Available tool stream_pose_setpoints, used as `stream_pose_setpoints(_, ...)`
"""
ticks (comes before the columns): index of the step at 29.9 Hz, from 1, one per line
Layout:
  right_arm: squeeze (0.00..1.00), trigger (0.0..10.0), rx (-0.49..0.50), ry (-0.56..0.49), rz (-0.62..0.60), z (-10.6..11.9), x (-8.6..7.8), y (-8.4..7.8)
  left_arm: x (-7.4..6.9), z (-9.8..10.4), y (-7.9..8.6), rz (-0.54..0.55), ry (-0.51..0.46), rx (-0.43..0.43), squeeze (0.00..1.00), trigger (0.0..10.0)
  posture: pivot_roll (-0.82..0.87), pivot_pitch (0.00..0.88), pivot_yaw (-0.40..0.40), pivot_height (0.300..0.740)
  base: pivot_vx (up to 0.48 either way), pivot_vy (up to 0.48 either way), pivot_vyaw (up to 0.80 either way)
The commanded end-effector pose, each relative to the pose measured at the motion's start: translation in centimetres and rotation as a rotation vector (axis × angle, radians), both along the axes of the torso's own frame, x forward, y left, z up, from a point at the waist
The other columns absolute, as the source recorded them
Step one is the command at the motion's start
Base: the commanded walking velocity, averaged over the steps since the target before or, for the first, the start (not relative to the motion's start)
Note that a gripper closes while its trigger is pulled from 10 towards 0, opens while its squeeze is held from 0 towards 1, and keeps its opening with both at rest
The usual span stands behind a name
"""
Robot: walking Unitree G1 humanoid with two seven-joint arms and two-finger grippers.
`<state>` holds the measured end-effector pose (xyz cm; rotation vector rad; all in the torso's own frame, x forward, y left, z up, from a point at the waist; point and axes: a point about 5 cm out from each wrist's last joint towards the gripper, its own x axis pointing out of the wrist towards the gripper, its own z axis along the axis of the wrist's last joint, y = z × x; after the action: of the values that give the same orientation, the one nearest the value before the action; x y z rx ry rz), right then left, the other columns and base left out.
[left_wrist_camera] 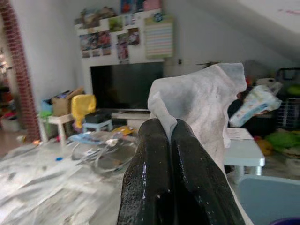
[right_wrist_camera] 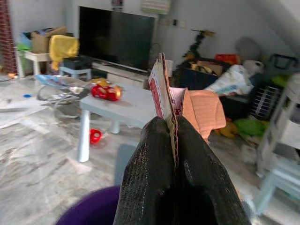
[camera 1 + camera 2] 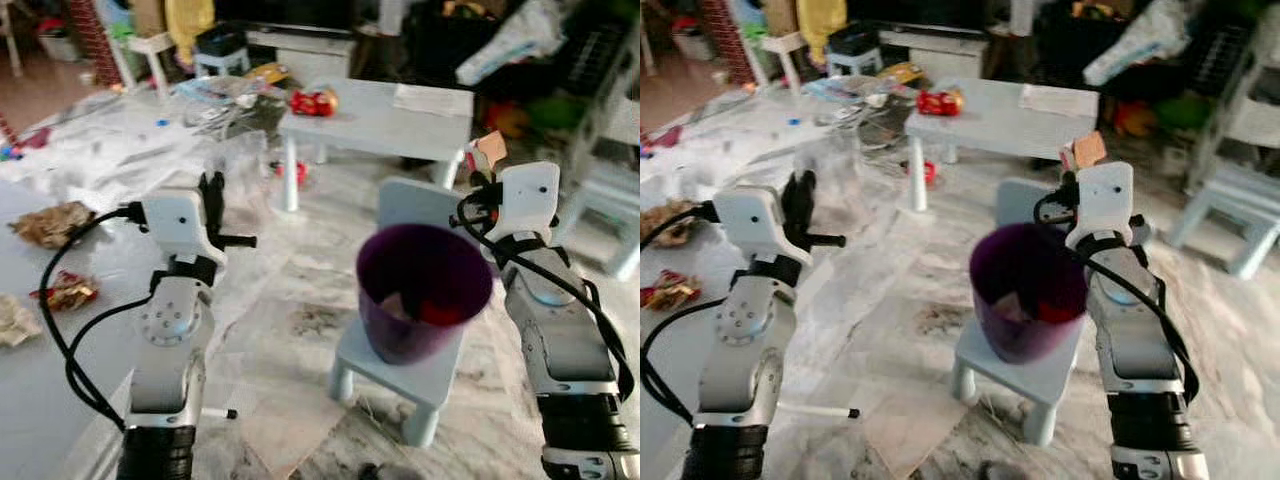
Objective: Picking trash to rubbish bin
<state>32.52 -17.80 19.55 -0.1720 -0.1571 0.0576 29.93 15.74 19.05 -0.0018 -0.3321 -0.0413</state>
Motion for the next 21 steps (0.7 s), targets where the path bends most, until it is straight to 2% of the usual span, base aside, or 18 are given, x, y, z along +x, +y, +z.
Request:
stream_pose_setpoints(1, 0.00, 10.0, 0.001, -0.002, -0.006, 0.21, -0.09, -0.26, 0.06, -0.17, -0.54, -0.022, 0.013, -0.009, 0.00, 0.0, -0.10, 0.052, 0.047, 0.740, 0.000, 0.000, -0.80)
stream_pose_setpoints(14, 0.00, 10.0, 0.013, 0.016, -0.001, -0.23, -0.02, -0.11, 0.31, -0.14, -0.65, -0.035, 0.013, -0.001, 0.00, 0.0, -0.10, 0.047, 0.049, 0.740, 0.000, 0.000, -0.80)
stream_pose_setpoints(16, 0.00, 10.0, 0.033, 0.014, 0.002, -0.29, 0.00, -0.06, 0.37, -0.21, -0.83, -0.040, 0.015, 0.002, 0.00, 0.0, -0.10, 0.047, 0.049, 0.740, 0.000, 0.000, -0.42)
stream_pose_setpoints(21, 0.00, 10.0, 0.011, 0.011, 0.034, -0.65, 0.07, 0.41, 0.67, -1.09, -1.24, -0.041, 0.045, 0.008, 0.00, 0.0, -0.10, 0.049, 0.055, 0.740, 0.000, 0.000, 0.00)
